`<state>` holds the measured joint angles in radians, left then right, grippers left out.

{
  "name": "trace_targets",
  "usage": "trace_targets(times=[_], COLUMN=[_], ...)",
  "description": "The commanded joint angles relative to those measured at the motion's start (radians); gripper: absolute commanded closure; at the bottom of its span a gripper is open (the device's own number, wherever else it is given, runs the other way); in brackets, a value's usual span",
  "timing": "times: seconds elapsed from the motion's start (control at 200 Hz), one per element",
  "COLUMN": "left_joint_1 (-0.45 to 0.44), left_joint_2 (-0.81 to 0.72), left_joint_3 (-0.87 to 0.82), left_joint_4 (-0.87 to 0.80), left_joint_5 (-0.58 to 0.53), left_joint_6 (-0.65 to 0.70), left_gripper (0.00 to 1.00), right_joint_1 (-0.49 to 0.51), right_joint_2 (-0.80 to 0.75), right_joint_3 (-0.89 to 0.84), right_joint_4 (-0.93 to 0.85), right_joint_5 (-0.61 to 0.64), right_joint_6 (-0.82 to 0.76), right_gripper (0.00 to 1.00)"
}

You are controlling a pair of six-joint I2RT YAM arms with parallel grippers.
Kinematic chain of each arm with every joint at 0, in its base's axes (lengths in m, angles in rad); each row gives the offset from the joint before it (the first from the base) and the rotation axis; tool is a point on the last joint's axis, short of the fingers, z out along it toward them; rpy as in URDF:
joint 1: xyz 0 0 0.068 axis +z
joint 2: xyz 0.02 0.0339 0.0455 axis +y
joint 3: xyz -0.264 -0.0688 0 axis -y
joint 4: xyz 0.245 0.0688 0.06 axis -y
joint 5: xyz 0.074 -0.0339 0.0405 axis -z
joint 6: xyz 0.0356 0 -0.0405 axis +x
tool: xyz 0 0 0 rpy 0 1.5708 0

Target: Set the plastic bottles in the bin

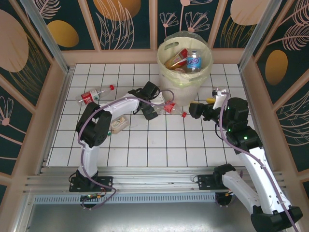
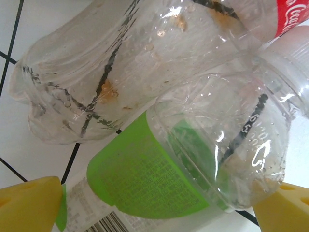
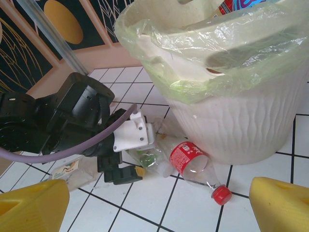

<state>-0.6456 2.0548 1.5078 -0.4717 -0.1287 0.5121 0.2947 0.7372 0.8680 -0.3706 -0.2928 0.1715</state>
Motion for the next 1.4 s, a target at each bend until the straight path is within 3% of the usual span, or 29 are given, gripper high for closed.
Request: trace_targets(times=[0.0, 0.405, 0.776, 1.016, 1.391], left_joint_1=[0.009, 0.004, -0.064, -0.066, -0.024], left_joint_2=[0.019, -0.017, -0.191, -0.178, -0.079], left_joint_3=[0.004, -0.003, -0.074, -0.092, -0.093], left_joint_4=[-0.042, -0.116, -0.196, -0.177, -0.114], left_joint_5=[0.039, 0.058, 0.129, 0.034, 0.082], left_joint_6=[-0.014, -0.135, -0.286, -0.252, -0.223], left_gripper=[0.02, 0.07, 0.11, 0.07, 0.03], right_joint_1=[0.004, 0.003, 0.004, 0.004, 0.004], right_joint_2=[-0.021, -0.035, -0.032, -0.032, -0.061], right_joint_3=[-0.005, -0.014, -0.018, -0.021, -0.032], right_joint_4=[-0.011, -0.012, -0.002, -0.001, -0.022], right_joint_5=[0.003, 0.0, 0.0, -0.014, -0.047], right_joint_6=[0.019, 0.027, 0.024, 0.03, 0.044], right_gripper=[0.04, 0.04, 0.04, 0.04, 0.03])
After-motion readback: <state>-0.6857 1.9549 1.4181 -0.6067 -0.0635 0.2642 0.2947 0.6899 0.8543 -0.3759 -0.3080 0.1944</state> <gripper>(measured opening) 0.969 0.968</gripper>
